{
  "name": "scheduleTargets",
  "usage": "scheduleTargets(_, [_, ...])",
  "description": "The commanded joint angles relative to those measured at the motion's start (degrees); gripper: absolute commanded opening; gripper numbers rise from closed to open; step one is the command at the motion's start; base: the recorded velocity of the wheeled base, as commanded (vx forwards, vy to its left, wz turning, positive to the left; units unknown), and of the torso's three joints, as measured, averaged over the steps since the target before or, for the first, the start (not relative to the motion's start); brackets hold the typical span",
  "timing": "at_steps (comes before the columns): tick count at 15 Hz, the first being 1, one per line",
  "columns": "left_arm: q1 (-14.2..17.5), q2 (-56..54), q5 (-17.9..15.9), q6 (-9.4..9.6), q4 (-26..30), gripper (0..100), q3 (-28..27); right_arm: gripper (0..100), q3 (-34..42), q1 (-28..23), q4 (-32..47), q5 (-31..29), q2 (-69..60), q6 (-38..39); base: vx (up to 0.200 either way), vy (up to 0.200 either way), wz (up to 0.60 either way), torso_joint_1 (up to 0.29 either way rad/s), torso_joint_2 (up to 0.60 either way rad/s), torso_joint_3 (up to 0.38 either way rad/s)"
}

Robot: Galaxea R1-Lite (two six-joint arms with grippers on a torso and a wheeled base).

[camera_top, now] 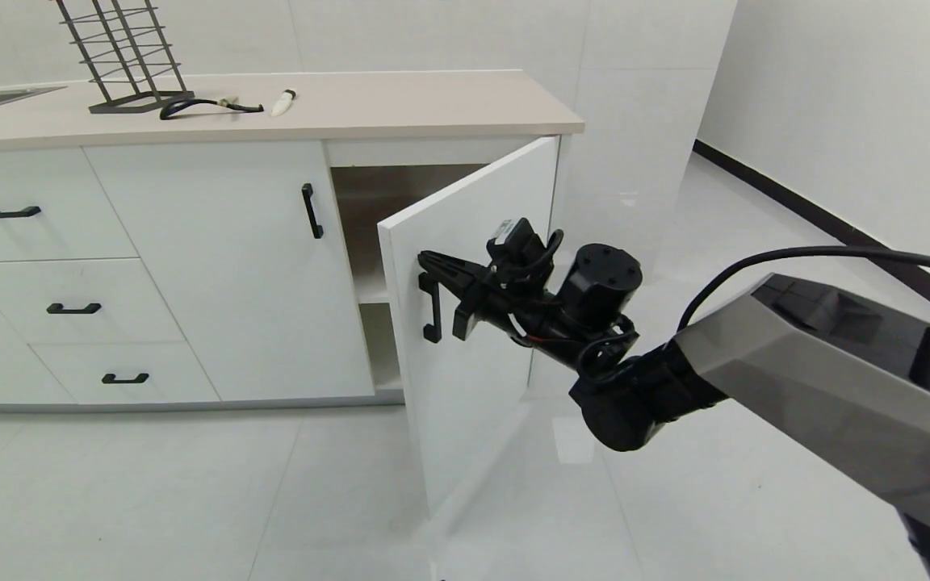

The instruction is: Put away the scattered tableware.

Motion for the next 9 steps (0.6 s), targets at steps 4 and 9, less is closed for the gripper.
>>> scheduleTargets(4, [0.0,0.1,0.0,-0.01,0.0,100,0.0,0,-7.8,1.0,-1.6,-2.7,4.3,3.3,0.0,0.0,0.0,0.0,0.0,0.0])
scheduleTargets(9, [0.0,0.1,0.0,-0.01,0.0,100,0.0,0,3.5,1.0,-2.2,-3.0,-7.5,4.0,0.0,0.0,0.0,0.0,0.0,0.0])
